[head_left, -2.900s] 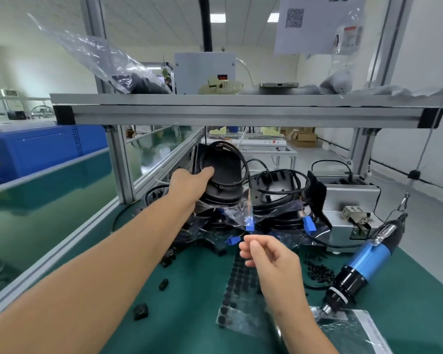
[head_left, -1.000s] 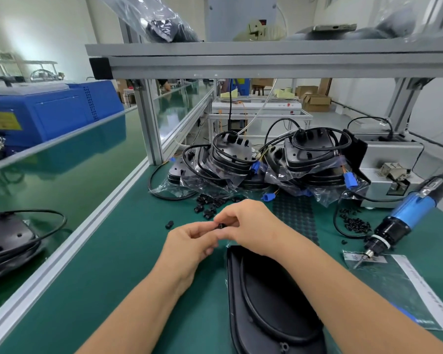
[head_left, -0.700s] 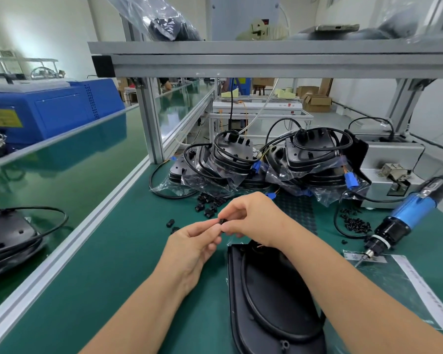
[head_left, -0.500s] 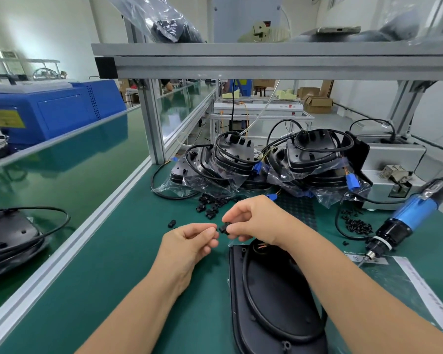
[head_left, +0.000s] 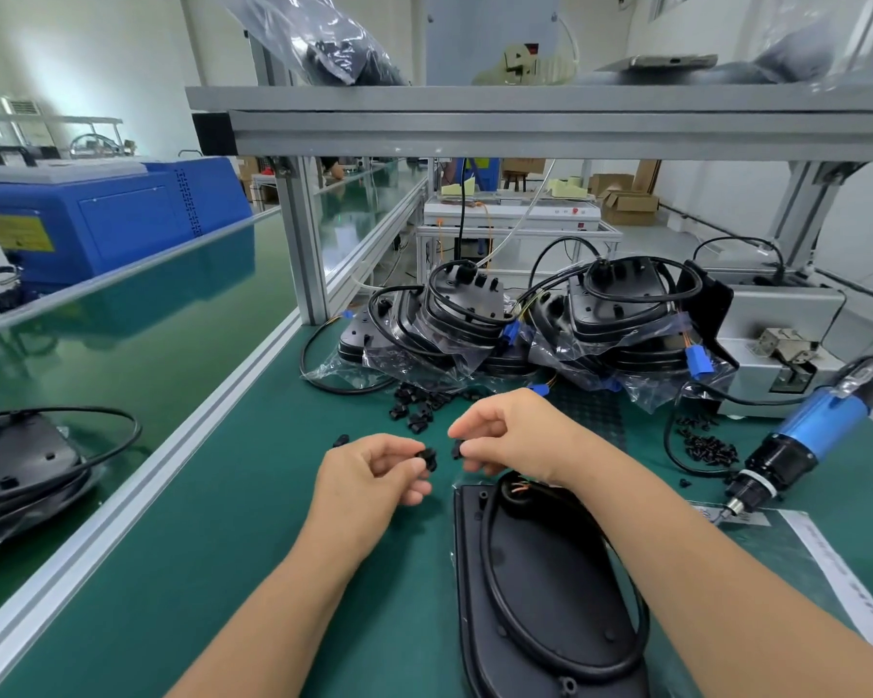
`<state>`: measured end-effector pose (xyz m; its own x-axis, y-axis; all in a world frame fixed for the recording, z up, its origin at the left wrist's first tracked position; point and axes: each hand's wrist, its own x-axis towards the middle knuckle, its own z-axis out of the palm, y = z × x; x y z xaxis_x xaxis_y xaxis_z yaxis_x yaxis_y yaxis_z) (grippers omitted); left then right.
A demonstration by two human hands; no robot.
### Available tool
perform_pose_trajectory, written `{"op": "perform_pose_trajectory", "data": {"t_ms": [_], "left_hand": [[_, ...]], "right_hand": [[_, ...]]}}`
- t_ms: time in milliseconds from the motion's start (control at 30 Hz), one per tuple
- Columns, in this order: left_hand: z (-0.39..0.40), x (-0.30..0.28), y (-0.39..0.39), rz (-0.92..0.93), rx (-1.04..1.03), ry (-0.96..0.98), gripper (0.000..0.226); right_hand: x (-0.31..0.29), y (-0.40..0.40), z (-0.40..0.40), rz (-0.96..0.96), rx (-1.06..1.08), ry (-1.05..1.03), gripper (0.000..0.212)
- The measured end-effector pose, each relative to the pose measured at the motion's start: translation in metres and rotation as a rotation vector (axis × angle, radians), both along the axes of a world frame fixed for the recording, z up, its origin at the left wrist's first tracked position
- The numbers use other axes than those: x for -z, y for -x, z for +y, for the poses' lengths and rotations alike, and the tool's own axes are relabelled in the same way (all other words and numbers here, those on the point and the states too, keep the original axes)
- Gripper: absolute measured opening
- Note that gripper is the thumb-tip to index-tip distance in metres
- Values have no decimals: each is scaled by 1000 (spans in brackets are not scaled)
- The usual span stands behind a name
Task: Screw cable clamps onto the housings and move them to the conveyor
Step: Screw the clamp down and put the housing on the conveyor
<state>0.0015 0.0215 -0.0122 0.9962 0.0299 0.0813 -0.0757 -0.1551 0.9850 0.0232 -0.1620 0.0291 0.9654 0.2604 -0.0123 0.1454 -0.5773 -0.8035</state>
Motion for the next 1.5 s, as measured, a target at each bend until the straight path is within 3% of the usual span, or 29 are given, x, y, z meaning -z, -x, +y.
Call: {"op": "perform_pose_trajectory", "data": {"t_ms": [100,200,333,567,667,767,900,1000,1167,1300,1500], "left_hand": [[1,3,0,2,-9,-46,14],[-2,2,1,-41,-16,-121,14],[-9,-3,2,-59,-4,26,19],[-3,-3,6,-87,-53,-20,27],[-3,-5,6,-129,-93,-135,32],[-1,-8,8,-143,-83,-155,32],[-3,-16,17,-186,-23,-170,26],[-12,-30,20,-210,92,-169,25],[-42,-54,11,-265,371,-361,23],[-55,-63,2,-287,507,-516,22],[-58,-60,-7,-235,542,-540,24]], "right_hand": [[0,0,-1,-39,17,62,29],[-7,10,-3,-197,64,175,24],[-13,19,11,-202,-10,256,39],[-11,15,20,-187,-21,218,18],[-10,12,16,-184,5,279,35],[-12,16,8,-112,7,210,55],[-24,37,-27,-221,119,241,22],[-28,63,-58,-178,161,219,6],[-16,89,-66,-41,136,254,17],[-8,89,-64,-153,215,273,12],[-8,90,-61,-209,223,206,13]]}}
